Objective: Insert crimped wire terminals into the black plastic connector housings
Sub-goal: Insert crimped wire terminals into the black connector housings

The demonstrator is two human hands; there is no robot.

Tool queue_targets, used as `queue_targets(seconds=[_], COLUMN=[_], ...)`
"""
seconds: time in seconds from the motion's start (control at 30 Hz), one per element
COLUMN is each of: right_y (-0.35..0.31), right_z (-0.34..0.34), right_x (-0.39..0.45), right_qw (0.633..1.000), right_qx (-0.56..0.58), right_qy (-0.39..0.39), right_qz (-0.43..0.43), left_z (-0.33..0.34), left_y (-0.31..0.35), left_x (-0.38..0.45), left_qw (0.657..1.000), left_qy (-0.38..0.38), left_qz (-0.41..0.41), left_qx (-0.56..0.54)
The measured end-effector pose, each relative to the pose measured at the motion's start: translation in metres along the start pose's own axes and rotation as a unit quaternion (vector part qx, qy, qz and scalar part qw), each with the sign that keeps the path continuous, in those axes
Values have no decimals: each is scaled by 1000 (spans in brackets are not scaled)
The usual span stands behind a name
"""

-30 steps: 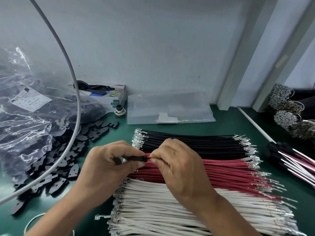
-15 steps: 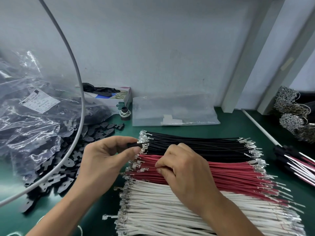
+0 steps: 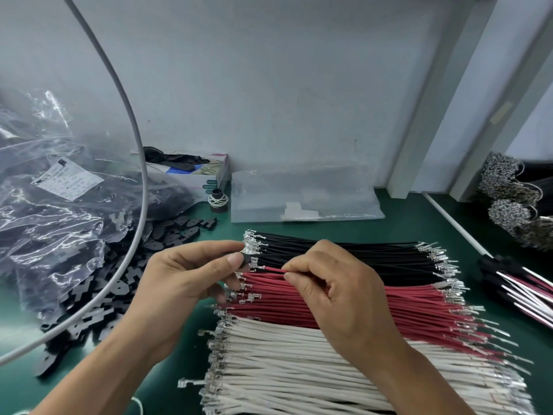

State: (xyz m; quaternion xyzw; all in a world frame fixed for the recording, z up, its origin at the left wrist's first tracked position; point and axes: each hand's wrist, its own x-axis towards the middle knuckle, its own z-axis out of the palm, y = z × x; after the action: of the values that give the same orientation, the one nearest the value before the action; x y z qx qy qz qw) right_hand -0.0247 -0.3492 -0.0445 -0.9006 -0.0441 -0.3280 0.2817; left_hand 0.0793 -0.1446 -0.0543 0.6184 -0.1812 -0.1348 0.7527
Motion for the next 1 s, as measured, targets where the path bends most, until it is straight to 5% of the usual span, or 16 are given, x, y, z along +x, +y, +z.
queue_targets(seconds=[1.0], right_y=[-3], right_z=[0], right_x=[0], right_qw=[998], right_qx=[58], right_qy=[34], right_qz=[3], left_z=[-2], left_y=[4], left_x=[1], left_qw=[997], left_qy=[-36], left_qz=[-55], left_qx=[-34])
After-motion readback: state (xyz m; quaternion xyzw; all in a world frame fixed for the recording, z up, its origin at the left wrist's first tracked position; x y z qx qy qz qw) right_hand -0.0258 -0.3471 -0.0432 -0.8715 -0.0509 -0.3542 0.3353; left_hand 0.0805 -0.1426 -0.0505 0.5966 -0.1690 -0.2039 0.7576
